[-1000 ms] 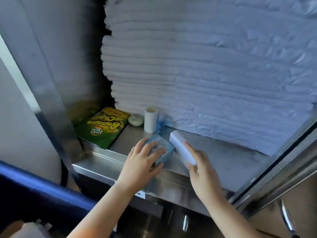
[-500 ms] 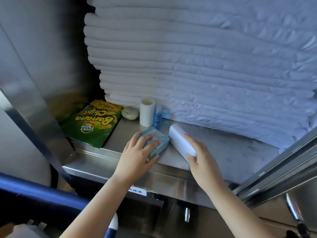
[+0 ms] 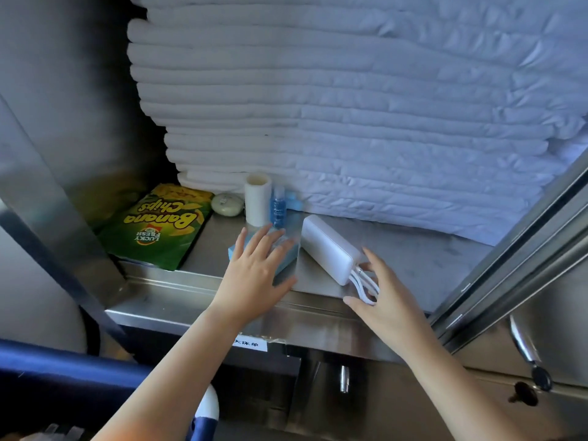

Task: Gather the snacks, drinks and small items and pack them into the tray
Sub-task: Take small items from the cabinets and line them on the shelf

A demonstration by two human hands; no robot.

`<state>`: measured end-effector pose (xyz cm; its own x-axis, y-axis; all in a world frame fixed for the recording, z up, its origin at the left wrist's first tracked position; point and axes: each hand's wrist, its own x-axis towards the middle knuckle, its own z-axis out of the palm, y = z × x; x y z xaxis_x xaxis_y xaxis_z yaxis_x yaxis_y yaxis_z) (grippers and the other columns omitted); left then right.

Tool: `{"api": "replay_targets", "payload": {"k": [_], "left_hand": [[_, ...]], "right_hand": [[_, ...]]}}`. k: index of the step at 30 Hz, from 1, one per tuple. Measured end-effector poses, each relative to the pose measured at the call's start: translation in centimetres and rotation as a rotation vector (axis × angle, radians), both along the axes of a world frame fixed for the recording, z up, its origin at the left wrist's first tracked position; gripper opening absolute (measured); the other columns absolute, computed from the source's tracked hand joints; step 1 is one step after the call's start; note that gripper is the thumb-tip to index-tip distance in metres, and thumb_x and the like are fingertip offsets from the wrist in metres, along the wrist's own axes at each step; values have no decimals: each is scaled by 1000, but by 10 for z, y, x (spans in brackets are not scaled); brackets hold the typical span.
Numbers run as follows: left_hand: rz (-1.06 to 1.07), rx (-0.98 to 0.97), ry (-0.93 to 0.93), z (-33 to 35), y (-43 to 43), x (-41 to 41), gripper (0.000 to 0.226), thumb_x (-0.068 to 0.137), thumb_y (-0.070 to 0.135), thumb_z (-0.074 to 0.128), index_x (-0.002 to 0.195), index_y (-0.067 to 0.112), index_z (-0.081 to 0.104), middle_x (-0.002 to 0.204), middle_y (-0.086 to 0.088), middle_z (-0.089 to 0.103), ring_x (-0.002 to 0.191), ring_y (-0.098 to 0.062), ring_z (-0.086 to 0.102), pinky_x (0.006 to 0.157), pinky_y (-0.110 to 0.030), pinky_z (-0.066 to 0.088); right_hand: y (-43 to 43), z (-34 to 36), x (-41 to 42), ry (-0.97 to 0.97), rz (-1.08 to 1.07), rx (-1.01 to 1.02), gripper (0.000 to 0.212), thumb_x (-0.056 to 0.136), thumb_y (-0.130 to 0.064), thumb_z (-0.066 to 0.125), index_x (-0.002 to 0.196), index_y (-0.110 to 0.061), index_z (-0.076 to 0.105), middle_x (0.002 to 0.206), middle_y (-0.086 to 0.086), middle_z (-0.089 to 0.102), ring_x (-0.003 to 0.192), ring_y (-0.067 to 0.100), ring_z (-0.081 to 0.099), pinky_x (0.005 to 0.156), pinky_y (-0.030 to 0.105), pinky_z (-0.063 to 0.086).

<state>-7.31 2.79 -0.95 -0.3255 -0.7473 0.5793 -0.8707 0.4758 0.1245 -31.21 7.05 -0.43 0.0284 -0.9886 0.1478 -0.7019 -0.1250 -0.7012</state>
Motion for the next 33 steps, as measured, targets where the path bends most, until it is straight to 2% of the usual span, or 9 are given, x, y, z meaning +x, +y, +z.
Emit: {"api": "replay_targets", "payload": {"k": [4,5,8,12,16,19,23,29,33], "left_hand": [[-94,-38,-51,-3,2,-20,62,71,28,77,127,11,58,126,-7,58,128,-31,46,107,-56,29],[-105,-54,-58,-5,2,-23,60,71,27,77,126,11,59,125,-7,58,127,-31,47,107,-55,30],[-100,-71,-47,-10,1,-22,55,73,23,76,124,11,60,126,-7,58,125,-30,50,108,-52,30],[-106,-42,-23,-12,-2,-18,45,77,22,73,120,12,64,122,-7,61,117,-28,56,106,-49,35],[-106,30,-33,-9,-1,-19,55,75,26,72,127,15,58,123,-3,59,117,-23,55,106,-43,35],[-115,55,-34,-6,0,-19,59,74,30,74,129,16,56,122,-1,59,116,-23,55,105,-43,38],[-122,103,19,0,1,-20,60,79,35,70,133,17,51,127,-1,57,115,-24,54,103,-41,39],[-117,146,169,16,-7,-32,53,85,38,65,132,18,51,129,1,57,114,-22,53,95,-32,40],[-91,270,267,25,-20,-37,44,92,35,56,132,17,50,123,0,60,114,-23,51,88,-30,37]], "right_hand": [[7,-7,2,36,-3,-204,71,77,-12,75,129,-40,36,115,-23,49,90,-5,51,71,5,38],[9,-9,3,75,4,-284,65,77,-7,74,123,-36,40,113,-17,51,86,-2,52,67,6,39],[11,-12,1,218,26,-497,45,78,-3,72,108,-22,46,106,-4,52,76,14,57,59,21,44],[8,-10,-4,300,72,-599,25,73,-14,79,88,-11,60,94,-3,55,67,13,53,57,16,39],[2,6,2,268,34,-683,30,82,-37,70,78,-9,60,77,-1,58,63,17,57,52,27,45],[-8,28,10,191,-69,-694,27,85,-34,62,70,-11,55,66,-4,54,54,13,48,47,27,40],[-21,52,20,187,-147,-677,23,78,-16,76,67,-12,56,55,-4,48,48,18,44,46,25,37],[-45,87,36,108,-180,-660,23,79,-24,71,68,-15,54,49,-10,41,50,16,40,50,28,38],[-64,103,46,41,-189,-611,23,79,-30,71,70,-14,57,49,-2,48,51,21,45,53,30,41]]}}
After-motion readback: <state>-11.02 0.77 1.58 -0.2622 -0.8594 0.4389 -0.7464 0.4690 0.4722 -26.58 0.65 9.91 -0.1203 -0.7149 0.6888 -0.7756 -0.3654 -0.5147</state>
